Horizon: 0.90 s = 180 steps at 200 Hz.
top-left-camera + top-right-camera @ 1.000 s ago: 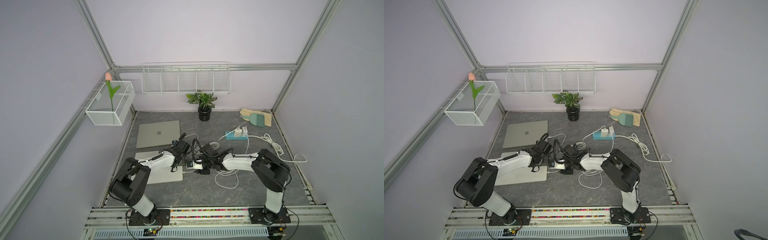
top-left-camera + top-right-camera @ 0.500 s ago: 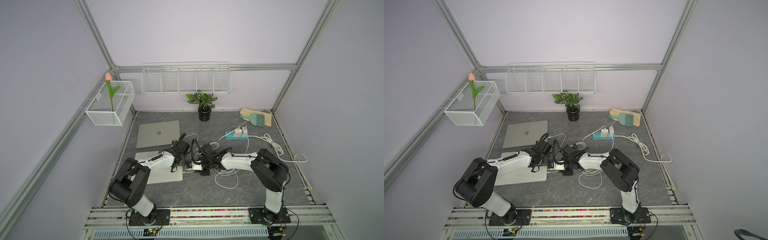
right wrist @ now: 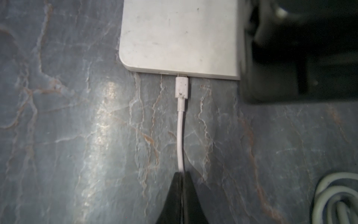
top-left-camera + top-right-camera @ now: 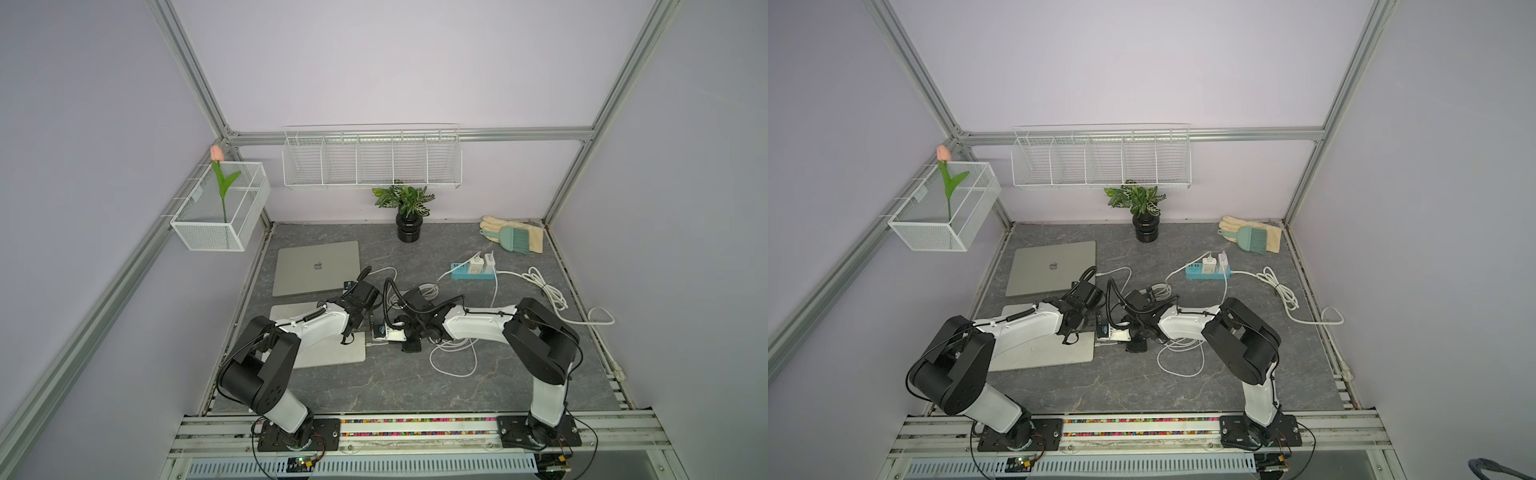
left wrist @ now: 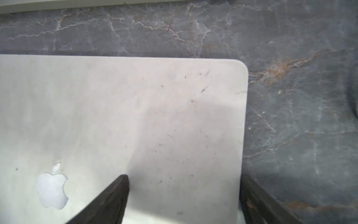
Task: Unplug the laptop charger
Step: Remove the charging cable from the laptop, then place the charging cable at the center of the board.
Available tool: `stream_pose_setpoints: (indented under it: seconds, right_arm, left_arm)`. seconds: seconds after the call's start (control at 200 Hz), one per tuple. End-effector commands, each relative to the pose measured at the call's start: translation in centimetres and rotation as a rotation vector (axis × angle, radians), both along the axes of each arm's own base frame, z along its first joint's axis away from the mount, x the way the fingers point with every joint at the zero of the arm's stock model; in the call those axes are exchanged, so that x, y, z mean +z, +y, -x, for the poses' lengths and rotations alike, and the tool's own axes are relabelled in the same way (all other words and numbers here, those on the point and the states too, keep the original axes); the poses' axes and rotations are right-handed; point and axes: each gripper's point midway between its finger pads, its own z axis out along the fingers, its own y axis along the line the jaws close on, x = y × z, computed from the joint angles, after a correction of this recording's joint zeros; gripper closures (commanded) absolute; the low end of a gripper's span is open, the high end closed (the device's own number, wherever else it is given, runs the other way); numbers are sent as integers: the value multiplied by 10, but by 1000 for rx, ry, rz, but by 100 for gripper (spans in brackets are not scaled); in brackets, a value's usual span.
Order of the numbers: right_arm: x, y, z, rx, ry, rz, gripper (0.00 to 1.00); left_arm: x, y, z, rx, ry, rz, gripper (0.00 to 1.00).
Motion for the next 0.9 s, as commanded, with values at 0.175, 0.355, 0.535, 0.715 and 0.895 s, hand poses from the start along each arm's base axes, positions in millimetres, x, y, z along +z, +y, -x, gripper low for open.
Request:
stream_pose_setpoints:
  seconds: [0.175, 0.355, 0.535, 0.715, 0.895]
  right_arm:
    - [-24, -49, 16, -63, 111, 152, 93]
    - [-9, -55, 11, -145, 114, 101, 93]
    - [1, -56, 6, -180, 119, 71, 88]
    - [27, -43, -3, -194, 122, 40, 53]
    - [73, -35, -27, -292, 83, -31, 50]
  left_arm:
    - [-32, 13, 29, 26, 148, -36, 11]
    - [-30, 12, 28, 23, 140, -37, 10]
    - [-19, 15, 22, 28, 97, -46, 10]
    - [24, 7, 2, 10, -57, 7, 9]
    - [101, -8, -22, -35, -333, 103, 9]
